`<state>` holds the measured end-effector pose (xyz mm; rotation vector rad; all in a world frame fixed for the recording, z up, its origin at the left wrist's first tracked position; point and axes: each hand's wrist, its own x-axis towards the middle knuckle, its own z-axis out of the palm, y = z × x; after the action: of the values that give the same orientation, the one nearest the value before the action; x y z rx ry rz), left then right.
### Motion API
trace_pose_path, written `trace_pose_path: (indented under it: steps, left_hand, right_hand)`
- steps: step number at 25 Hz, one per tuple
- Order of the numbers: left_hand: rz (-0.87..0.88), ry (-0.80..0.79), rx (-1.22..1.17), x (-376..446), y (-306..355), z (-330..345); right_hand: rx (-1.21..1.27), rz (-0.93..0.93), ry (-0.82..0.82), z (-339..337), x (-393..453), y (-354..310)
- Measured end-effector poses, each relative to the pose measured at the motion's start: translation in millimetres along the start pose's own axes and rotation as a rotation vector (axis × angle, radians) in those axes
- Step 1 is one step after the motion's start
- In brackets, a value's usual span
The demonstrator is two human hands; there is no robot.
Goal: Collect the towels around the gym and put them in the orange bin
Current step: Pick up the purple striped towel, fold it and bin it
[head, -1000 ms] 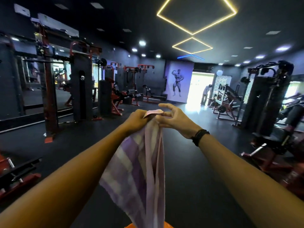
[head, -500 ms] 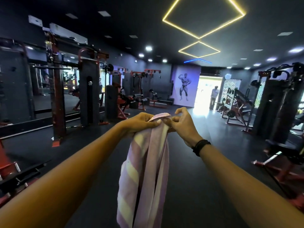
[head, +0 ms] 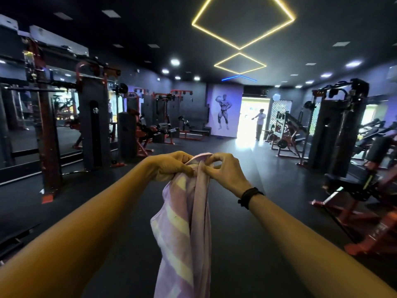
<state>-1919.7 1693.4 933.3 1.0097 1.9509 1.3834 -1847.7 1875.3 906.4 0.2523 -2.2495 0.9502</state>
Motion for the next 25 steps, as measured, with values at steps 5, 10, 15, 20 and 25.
trace_pose_path:
  steps: [5,10,15,20,25]
  left_hand:
    - [-0.001,0.008,0.061,16,-8,3]
    - [-0.015,0.053,0.053,27,-16,-4]
    - [0.031,0.327,-0.051,39,-27,-7]
    - [0.073,0.242,-0.035,46,-35,-8]
    - [0.128,0.235,0.083,52,-40,-10]
  right_hand:
    - [-0.049,0.200,0.011,6,0,6]
    - [0.000,0.242,0.067,18,4,13]
    - [0.029,0.073,-0.029,18,1,18]
    - [0.102,0.013,-0.011,19,6,30]
    - [0.004,0.029,0.052,20,14,32]
